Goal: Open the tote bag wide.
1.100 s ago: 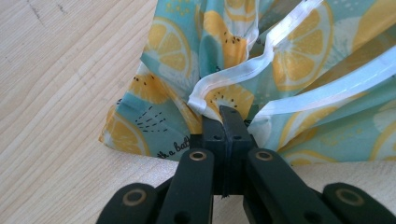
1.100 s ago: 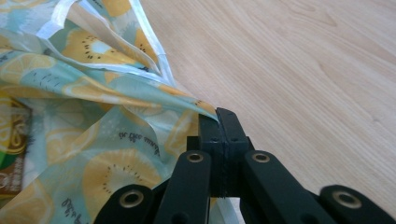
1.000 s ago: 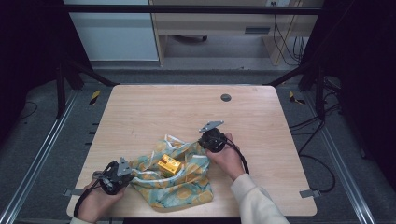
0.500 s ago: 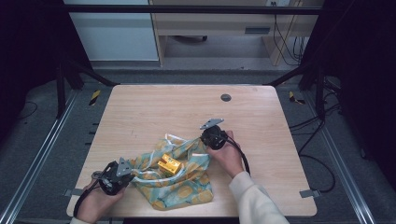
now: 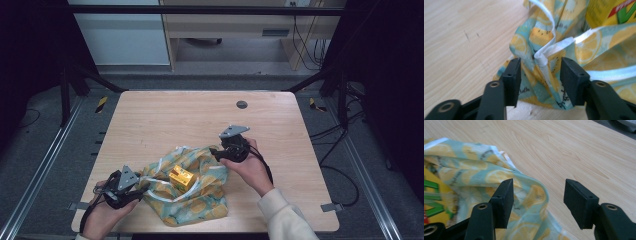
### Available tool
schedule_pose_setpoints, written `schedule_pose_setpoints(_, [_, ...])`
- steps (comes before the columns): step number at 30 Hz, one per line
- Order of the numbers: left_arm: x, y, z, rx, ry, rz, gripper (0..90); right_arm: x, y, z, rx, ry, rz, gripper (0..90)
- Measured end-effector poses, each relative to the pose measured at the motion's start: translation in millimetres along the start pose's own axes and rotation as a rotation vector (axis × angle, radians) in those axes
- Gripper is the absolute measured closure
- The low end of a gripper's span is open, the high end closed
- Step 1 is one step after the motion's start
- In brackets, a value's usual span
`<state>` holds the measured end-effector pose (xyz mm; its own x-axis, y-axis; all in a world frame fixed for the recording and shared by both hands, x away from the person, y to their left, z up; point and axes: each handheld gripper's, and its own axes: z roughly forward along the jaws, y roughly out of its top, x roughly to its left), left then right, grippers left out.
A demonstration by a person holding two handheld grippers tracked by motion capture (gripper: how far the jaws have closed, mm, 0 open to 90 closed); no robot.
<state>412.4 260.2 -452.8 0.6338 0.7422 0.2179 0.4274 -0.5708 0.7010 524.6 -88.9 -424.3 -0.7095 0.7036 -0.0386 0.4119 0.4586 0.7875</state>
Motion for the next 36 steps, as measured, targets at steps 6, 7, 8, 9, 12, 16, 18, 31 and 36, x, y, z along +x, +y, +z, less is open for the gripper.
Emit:
schedule_pose_setpoints(6, [-0.6,10.9,-14.9,-0.104,0.022,-0.038,44.8,16.3,0.8,-12.5,-0.015,0.034,-0.029,44.1])
schedule_pose_setpoints(7, [-0.8,12.6,-16.9,-0.114,0.021,-0.038,44.6,18.2,0.3,-13.8,-0.015,0.040,-0.033,44.7])
schedule_pose_setpoints(8, [-1.4,15.2,-19.6,-0.128,0.014,-0.040,44.4,19.8,-0.2,-14.9,-0.013,0.044,-0.032,44.8])
schedule_pose_setpoints(9, [-2.4,17.1,-21.0,-0.142,0.008,-0.050,44.2,21.7,-1.4,-15.7,-0.014,0.050,-0.037,45.0])
schedule_pose_setpoints(12, [-3.1,23.3,-22.3,-0.161,-0.006,-0.060,43.2,25.9,-5.1,-16.5,-0.001,0.066,-0.040,45.1])
schedule_pose_setpoints(16, [0.5,35.7,-15.8,-0.125,0.020,-0.052,43.5,32.1,-11.7,-17.6,0.014,0.088,-0.048,43.5])
schedule_pose_setpoints(18, [6.4,44.5,-9.3,-0.113,0.019,-0.064,43.4,35.5,-15.3,-18.3,0.028,0.097,-0.060,42.2])
schedule_pose_setpoints(31, [5.6,43.8,37.8,0.045,-0.029,-0.043,54.0,52.8,-44.5,-21.4,0.089,0.126,-0.074,35.4])
schedule_pose_setpoints(36, [1.6,27.2,29.5,0.055,-0.043,-0.038,58.5,59.2,-56.8,-27.0,0.087,0.130,-0.075,32.5])
